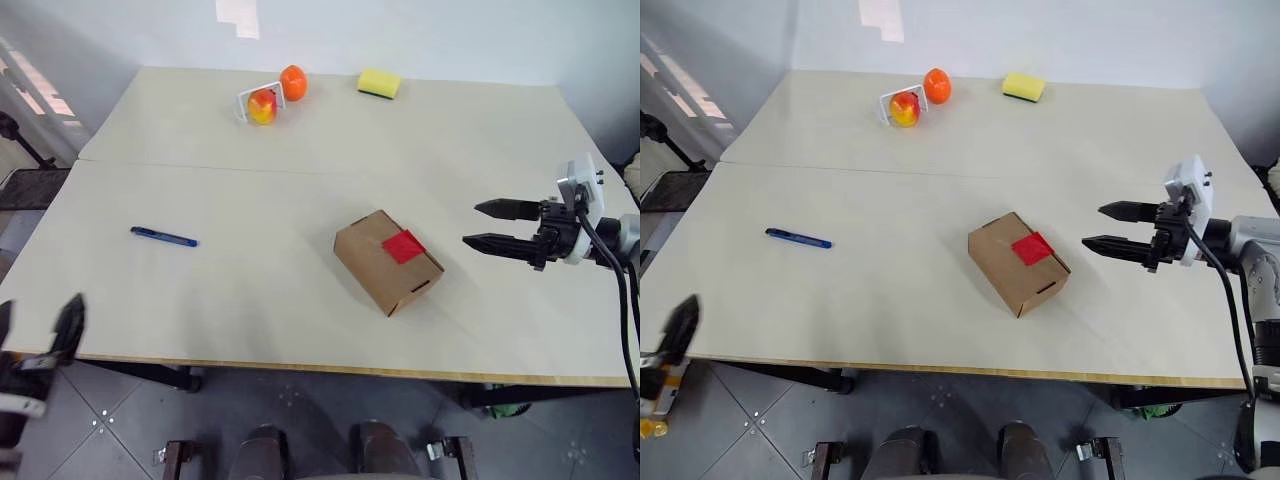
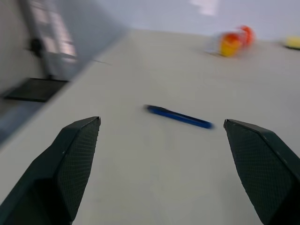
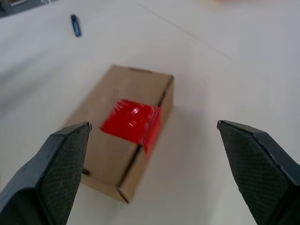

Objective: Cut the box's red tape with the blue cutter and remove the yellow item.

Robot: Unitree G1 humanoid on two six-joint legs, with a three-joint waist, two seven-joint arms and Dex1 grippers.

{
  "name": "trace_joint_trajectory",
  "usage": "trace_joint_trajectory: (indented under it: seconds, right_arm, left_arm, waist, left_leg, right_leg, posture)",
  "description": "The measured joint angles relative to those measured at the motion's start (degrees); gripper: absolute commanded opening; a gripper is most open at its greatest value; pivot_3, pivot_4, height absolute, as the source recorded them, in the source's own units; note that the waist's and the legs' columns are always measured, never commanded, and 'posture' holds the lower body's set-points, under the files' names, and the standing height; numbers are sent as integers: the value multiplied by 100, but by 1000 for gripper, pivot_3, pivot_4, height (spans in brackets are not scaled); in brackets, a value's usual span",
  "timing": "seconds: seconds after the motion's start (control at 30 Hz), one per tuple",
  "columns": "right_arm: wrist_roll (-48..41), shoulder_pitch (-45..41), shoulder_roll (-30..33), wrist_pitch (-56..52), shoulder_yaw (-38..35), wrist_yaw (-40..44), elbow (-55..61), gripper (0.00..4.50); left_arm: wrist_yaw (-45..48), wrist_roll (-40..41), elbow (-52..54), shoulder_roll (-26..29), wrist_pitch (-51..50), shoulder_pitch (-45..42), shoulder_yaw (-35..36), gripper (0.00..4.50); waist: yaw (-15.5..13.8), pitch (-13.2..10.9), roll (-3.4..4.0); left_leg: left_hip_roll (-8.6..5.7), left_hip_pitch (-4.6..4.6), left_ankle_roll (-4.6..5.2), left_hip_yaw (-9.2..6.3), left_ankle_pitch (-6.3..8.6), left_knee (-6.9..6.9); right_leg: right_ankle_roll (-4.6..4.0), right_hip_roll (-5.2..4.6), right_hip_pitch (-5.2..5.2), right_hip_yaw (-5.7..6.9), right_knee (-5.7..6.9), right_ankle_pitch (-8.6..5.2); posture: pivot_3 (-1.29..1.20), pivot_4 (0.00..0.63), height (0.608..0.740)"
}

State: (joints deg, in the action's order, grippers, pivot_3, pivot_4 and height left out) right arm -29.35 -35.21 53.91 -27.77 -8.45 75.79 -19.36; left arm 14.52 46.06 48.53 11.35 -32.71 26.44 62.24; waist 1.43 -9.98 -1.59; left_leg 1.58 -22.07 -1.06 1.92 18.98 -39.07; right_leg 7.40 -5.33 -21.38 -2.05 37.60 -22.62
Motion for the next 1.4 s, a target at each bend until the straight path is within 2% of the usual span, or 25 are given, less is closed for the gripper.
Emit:
trace_joint_trajectory:
  seconds: [0.13, 0.27, 0.5, 0.6, 0.73, 0.83, 1.03, 1.2, 1.4]
  right_arm:
    - [170, -248, -1, 265, 127, 247, -226, 4500]
    - [219, -403, -60, 305, 124, 258, -224, 4500]
    - [105, -385, -233, 143, 74, 163, 243, 4500]
    - [-94, -343, -211, -62, -38, 101, 684, 4500]
    - [-330, -145, -26, -182, -343, 208, 918, 4500]
    - [-464, 108, 239, -260, -535, 345, 1059, 4500]
    - [-506, 300, 438, -331, -823, 264, 1129, 4500]
    - [-505, 206, 170, -357, -693, 18, 1247, 4500]
    - [-465, 10, 147, -343, -527, 6, 1124, 4500]
  left_arm:
    - [-280, 302, 11, -94, 124, 155, -101, 4477]
    - [-621, 298, -12, 29, 172, -8, -614, 4477]
    - [-1651, -257, -556, 335, 28, -1401, -1944, 4477]
    - [-2588, -670, -916, 321, -298, -2547, -2548, 4477]
    - [-3553, -1021, -1159, -2, -807, -3328, -3082, 4477]
    - [-3946, -1109, -1160, -190, -1158, -3524, -3419, 4477]
    - [-4076, -1239, -1267, -265, -1422, -3640, -3571, 4477]
    - [-4463, -1503, -2398, -671, -1532, -4502, -3629, 4477]
    - [-4656, -1851, -3436, -794, -1538, -5333, -3686, 4477]
  waist:
    - [24, -2, 4]
    - [30, -2, 3]
    - [9, -3, 12]
    - [-19, -3, 11]
    - [-18, -3, 8]
    - [5, -3, 8]
    - [8, -3, 8]
    - [-32, -4, 7]
    - [-122, -4, 7]
  left_leg:
    - [-1, 1, 7, 14, 3, -1]
    - [3, 1, 6, 13, 3, -1]
    - [-2, -3, 10, 13, 5, -5]
    - [-4, -14, 11, 7, 4, -15]
    - [-14, -20, 20, 11, 10, -15]
    - [-13, -22, 20, 13, 11, -11]
    - [-10, -14, 18, 19, 8, -15]
    - [-21, -13, 19, 18, 4, -25]
    - [-27, -22, 21, 18, 6, -21]
  right_leg:
    - [17, 1, 3, 4, -14, 9]
    - [17, 7, 3, 4, -16, 9]
    - [26, 4, 2, 7, -12, 14]
    - [36, 4, -1, 14, 5, 19]
    - [42, -5, -3, 15, 1, 22]
    - [44, -5, -8, 15, -3, 23]
    - [44, 0, -7, 11, -4, 23]
    - [46, 8, -7, 11, -4, 24]
    - [50, 4, -15, 16, 9, 26]
  posture:
    - [0, 150, 740]
    - [0, 150, 740]
    - [0, 150, 740]
    - [0, 150, 740]
    - [0, 150, 740]
    - [0, 150, 740]
    - [0, 150, 740]
    - [0, 150, 740]
    - [0, 150, 740]
